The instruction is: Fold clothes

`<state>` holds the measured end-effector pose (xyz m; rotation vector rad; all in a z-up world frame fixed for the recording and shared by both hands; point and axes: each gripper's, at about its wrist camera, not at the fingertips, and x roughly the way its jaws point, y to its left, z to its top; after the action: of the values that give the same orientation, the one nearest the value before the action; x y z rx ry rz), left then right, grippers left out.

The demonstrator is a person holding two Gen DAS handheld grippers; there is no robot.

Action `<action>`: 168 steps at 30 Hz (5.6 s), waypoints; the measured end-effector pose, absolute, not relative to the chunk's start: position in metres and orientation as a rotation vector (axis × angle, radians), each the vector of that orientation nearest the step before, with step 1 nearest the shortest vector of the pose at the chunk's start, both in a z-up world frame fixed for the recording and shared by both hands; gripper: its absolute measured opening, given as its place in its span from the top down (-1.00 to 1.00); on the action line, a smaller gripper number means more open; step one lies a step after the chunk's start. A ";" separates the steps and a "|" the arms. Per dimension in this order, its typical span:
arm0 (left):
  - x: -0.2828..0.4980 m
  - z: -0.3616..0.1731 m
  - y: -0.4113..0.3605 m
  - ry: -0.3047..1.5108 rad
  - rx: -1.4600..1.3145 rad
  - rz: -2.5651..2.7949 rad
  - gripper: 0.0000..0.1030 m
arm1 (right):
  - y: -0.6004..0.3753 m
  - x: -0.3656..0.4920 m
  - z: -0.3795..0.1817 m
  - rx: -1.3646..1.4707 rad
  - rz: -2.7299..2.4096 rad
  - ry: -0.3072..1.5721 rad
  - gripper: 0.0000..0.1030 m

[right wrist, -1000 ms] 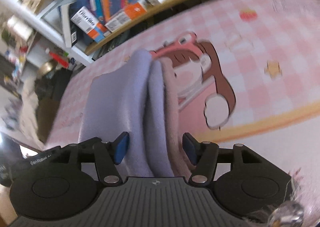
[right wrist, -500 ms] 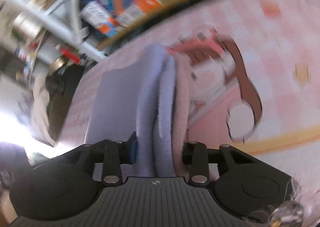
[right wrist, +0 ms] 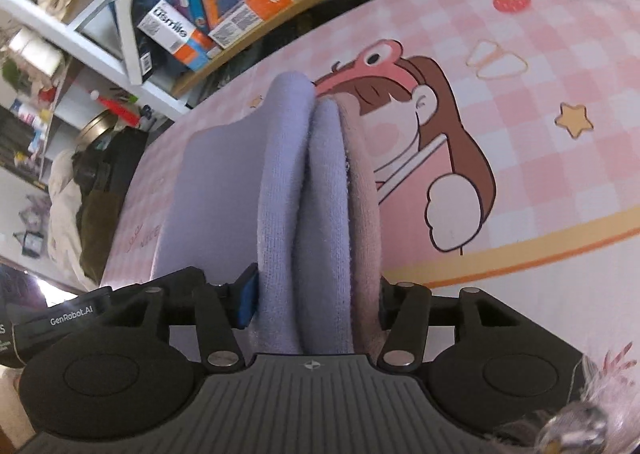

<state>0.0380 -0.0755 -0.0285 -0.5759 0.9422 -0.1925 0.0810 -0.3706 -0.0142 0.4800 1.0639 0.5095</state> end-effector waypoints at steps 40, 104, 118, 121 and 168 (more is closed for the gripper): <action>-0.042 0.024 -0.075 0.828 -0.464 -0.311 0.19 | -0.343 -0.046 0.045 0.438 0.408 0.862 0.38; 0.144 0.013 0.126 0.771 -0.516 -0.244 0.18 | -0.136 0.161 0.044 0.369 0.466 0.779 0.37; 0.184 -0.018 0.131 0.810 -0.514 -0.247 0.18 | -0.135 0.199 0.009 0.401 0.434 0.794 0.36; 0.186 -0.027 0.132 0.818 -0.519 -0.240 0.06 | -0.138 0.204 -0.002 0.408 0.424 0.806 0.28; 0.013 0.031 0.074 0.753 -0.194 0.013 -0.68 | -0.149 0.041 0.046 0.048 0.257 0.733 -0.79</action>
<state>0.0127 0.0738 0.0314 -0.1944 0.7526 0.0133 0.0410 -0.1493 0.0464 0.0479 0.7335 0.2567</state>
